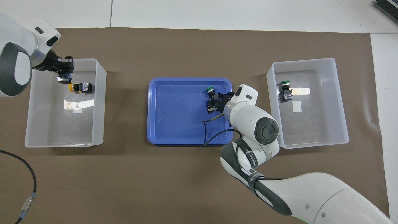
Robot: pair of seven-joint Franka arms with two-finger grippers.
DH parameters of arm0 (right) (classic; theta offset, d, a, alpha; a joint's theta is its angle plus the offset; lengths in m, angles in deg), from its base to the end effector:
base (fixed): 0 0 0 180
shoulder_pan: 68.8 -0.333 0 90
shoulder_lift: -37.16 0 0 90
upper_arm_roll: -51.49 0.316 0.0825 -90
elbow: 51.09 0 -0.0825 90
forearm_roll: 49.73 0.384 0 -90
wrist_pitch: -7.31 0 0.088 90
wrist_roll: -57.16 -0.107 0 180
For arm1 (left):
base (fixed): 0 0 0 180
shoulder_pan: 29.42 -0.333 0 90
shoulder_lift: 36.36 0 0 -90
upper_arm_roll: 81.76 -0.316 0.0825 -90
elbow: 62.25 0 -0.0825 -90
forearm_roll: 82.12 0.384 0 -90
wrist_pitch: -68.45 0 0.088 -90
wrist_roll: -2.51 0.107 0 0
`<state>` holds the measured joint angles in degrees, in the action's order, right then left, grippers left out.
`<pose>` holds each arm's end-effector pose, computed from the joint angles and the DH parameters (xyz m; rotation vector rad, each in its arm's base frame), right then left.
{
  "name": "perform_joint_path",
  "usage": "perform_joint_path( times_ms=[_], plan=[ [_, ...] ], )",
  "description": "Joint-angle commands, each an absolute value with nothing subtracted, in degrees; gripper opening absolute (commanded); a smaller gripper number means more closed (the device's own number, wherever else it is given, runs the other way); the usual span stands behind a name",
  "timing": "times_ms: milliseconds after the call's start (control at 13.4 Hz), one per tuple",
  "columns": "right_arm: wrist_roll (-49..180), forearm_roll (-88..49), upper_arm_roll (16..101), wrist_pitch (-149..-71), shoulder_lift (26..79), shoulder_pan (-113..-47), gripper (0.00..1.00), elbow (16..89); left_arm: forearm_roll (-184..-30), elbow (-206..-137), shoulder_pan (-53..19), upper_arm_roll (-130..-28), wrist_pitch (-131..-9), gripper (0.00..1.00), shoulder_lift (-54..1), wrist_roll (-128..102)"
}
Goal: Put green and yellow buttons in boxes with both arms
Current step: 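Release the yellow button while the right gripper carries the green button to the box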
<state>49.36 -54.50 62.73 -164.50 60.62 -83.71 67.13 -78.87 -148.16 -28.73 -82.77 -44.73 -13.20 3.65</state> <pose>0.5699 0.2784 0.2964 -2.8115 -0.5150 -0.7337 0.6855 0.0057 0.4433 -3.0784 0.0561 -0.1093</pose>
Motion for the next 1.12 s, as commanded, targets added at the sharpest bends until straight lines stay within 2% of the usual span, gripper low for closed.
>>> perform_joint_path(
  times_ms=[0,149,299,598,822,897,971,1046],
  plan=[
    [45.4,-53.8,62.7,-151.4,53.9,-82.1,0.00,63.8,-79.7,-153.7,-32.3,-82.4,-47.3,0.00,-16.2,10.9],
    [45.2,-54.4,62.8,-144.7,50.5,-78.5,0.00,61.7,-79.7,-161.5,-34.2,-82.5,-53.7,0.00,-18.9,13.6],
    [47.0,-54.7,62.9,-144.6,48.5,-74.4,0.00,62.6,-79.7,-166.9,-34.3,-82.6,-57.5,0.00,-20.4,13.6],
    [55.8,-54.6,63.1,-145.1,45.8,-65.0,0.00,66.2,-79.7,-173.1,-35.5,-82.6,-62.2,0.00,-21.2,13.8],
    [56.5,-54.6,63.1,-145.1,44.7,-62.3,0.00,68.4,-79.7,-175.1,-35.0,-82.6,-63.6,0.00,-21.9,13.6],
    [56.5,-54.6,63.1,-145.2,44.6,-61.7,0.00,68.7,-79.7,-175.1,-34.8,-82.6,-63.5,0.13,-21.9,13.6],
    [56.5,-54.6,63.1,-145.2,44.6,-61.5,0.00,68.8,-79.7,-174.9,-34.6,-82.6,-63.5,0.38,-21.8,13.5],
    [56.5,-54.5,63.1,-145.2,45.0,-60.8,0.00,68.8,-79.7,-174.6,-34.4,-82.6,-63.0,0.51,-21.7,13.5]
  ],
)
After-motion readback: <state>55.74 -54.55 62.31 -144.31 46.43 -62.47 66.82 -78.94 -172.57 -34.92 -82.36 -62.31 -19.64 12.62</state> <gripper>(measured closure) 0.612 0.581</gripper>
